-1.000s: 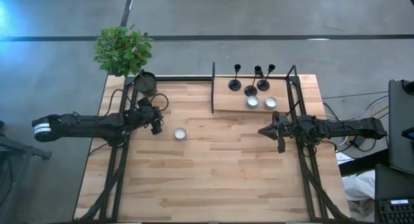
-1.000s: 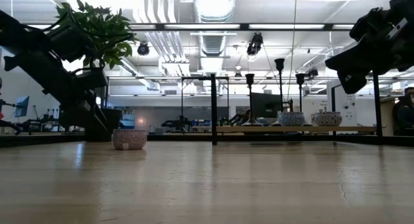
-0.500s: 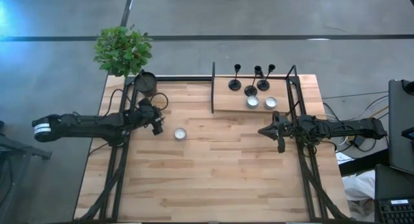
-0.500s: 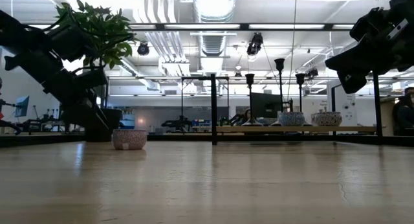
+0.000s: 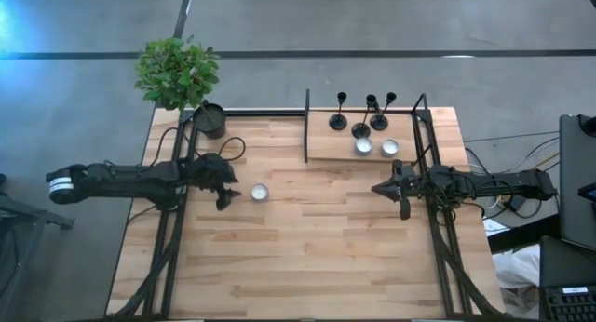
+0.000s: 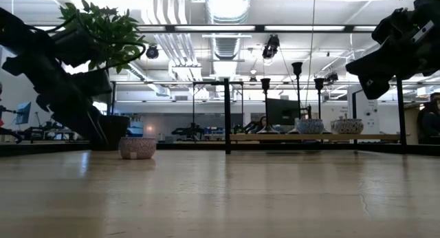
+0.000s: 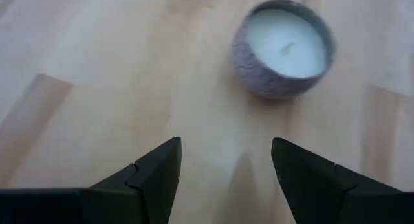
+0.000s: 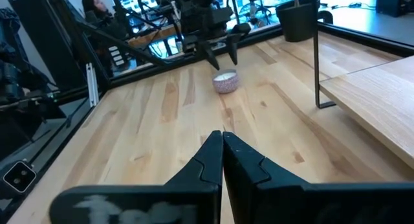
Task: Pick & Place candle stick holders
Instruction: Put the pink scented candle on the shelf
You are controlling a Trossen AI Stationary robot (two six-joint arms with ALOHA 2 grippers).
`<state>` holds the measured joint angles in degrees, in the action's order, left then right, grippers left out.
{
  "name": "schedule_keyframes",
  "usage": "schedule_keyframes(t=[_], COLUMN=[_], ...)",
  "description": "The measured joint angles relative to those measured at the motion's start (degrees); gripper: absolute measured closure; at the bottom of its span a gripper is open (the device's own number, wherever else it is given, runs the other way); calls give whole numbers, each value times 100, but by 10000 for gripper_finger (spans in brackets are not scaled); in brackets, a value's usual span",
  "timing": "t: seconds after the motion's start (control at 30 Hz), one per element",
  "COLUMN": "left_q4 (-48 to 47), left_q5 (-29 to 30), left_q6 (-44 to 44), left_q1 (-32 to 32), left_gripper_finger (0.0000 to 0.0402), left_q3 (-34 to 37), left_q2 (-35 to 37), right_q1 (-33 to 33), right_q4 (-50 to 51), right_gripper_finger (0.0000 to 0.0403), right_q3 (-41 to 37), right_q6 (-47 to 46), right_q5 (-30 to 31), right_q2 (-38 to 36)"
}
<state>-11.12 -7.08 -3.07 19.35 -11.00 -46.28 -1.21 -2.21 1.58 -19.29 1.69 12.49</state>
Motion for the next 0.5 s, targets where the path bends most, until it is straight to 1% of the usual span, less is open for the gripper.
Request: schedule_keyframes(t=[0.17, 0.27, 0.4, 0.5], left_q4=[114, 111, 297, 486], left_q5=[-208, -511, -709, -769], left_q6=[-315, -459, -456, -280], left_q1=[1, 4, 2, 2], left_gripper_finger=[156, 156, 146, 132], left_q3=[7, 7, 5, -39], left_q2=[-107, -294, -645, -862], right_q1=[0, 0, 0, 0], right_q4=[13, 13, 14, 15], right_gripper_finger=[394, 394, 394, 394], right_q3=[0, 0, 0, 0], right_q6=[31, 40, 42, 35], right_q5=[0, 0, 0, -2], right_q2=[-2, -1, 0, 0])
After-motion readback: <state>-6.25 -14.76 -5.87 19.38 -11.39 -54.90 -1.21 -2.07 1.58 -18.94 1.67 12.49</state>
